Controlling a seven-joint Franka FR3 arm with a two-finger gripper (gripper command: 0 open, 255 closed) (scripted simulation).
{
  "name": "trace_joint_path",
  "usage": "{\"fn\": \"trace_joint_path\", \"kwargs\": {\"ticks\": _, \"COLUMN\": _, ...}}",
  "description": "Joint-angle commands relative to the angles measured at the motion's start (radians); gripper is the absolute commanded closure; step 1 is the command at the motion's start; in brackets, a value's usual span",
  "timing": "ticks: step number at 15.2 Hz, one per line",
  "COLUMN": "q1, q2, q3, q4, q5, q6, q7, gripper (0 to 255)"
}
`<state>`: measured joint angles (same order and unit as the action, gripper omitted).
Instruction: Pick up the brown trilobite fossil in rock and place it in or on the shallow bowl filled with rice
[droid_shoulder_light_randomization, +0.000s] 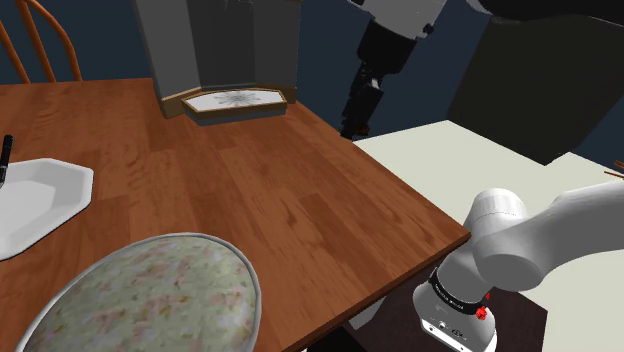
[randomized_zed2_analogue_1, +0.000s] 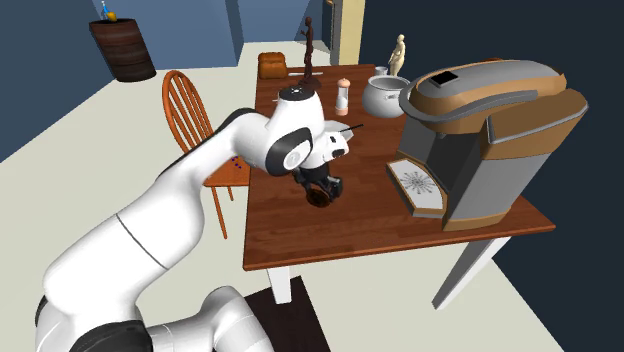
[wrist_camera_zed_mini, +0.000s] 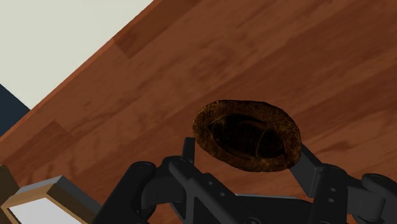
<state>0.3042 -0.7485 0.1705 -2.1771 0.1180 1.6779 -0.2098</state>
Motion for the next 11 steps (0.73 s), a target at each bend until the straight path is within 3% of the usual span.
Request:
{"fn": "trace_joint_path", "kwargs": {"ticks": 1, "q1": -0.003, "q2": 0.017, "q3": -0.003, "q4": 0.043, "q5": -0.004, "q6": -0.026, "q7": -0.001, "gripper": 255}}
{"fn": "trace_joint_path", "kwargs": {"ticks": 11, "q1": -0.006, "q2": 0.083, "q3": 0.015, "q4": 0.208, "q5": -0.006, "q6": -0.123, "q7": 0.028, "gripper": 255}}
